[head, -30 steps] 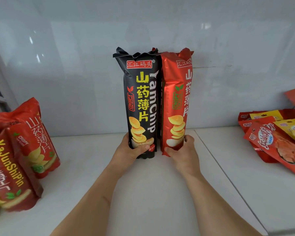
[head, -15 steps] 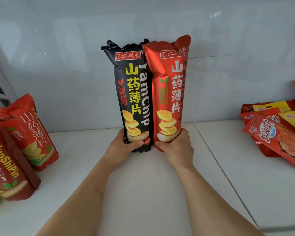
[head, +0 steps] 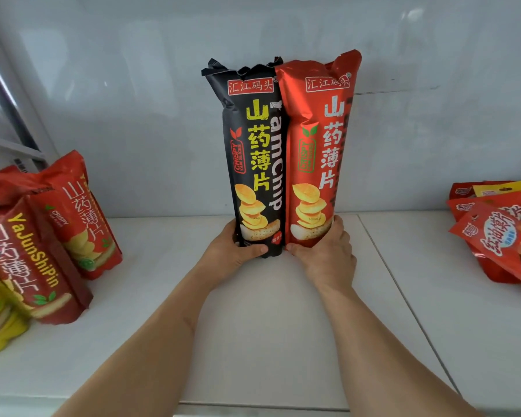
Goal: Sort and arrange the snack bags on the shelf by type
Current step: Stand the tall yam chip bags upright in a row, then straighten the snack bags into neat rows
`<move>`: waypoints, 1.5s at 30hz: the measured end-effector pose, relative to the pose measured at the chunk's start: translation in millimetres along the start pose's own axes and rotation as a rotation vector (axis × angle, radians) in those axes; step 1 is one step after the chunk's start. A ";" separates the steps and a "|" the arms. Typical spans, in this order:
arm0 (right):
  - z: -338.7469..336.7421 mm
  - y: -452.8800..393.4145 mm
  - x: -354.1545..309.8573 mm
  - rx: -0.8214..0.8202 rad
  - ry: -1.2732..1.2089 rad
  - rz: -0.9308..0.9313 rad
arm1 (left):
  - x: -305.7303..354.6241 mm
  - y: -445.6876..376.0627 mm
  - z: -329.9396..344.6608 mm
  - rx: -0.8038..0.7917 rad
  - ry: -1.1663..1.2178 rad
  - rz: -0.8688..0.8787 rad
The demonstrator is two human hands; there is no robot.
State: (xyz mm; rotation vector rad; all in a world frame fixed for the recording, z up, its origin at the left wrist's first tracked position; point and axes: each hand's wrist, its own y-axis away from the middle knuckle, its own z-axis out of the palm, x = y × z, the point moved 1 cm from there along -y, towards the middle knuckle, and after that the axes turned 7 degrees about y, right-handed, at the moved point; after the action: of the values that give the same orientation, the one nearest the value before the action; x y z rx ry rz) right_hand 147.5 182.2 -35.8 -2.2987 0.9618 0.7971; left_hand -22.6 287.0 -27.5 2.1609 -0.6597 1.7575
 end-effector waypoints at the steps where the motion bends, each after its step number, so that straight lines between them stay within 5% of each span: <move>1: -2.1 2.8 0.3 -0.016 0.015 0.010 | -0.8 1.2 -0.9 0.010 -0.009 -0.010; 9: -16.0 65.1 -7.8 0.068 0.272 -0.027 | 4.4 47.2 -21.7 0.111 -0.471 -0.072; 14: 0.4 111.2 -32.8 0.040 0.422 -0.424 | 3.5 98.0 -53.3 0.136 -1.140 0.199; 20: 30.5 171.2 -89.5 -0.063 0.499 -0.724 | -13.6 155.5 -120.7 0.282 -1.284 0.553; 30: 65.2 236.8 -169.2 -0.138 0.374 -0.809 | -30.3 227.5 -203.0 0.463 -1.215 0.632; 45: 102.6 238.1 -228.0 -0.214 -0.254 -0.547 | -30.4 228.1 -255.1 0.920 -0.841 0.669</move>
State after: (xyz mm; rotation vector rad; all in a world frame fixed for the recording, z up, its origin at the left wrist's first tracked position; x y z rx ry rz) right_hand -195.7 205.3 -6.2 -2.3897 0.1216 0.9457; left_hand -359.5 220.6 -16.3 3.7616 -0.9498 1.4854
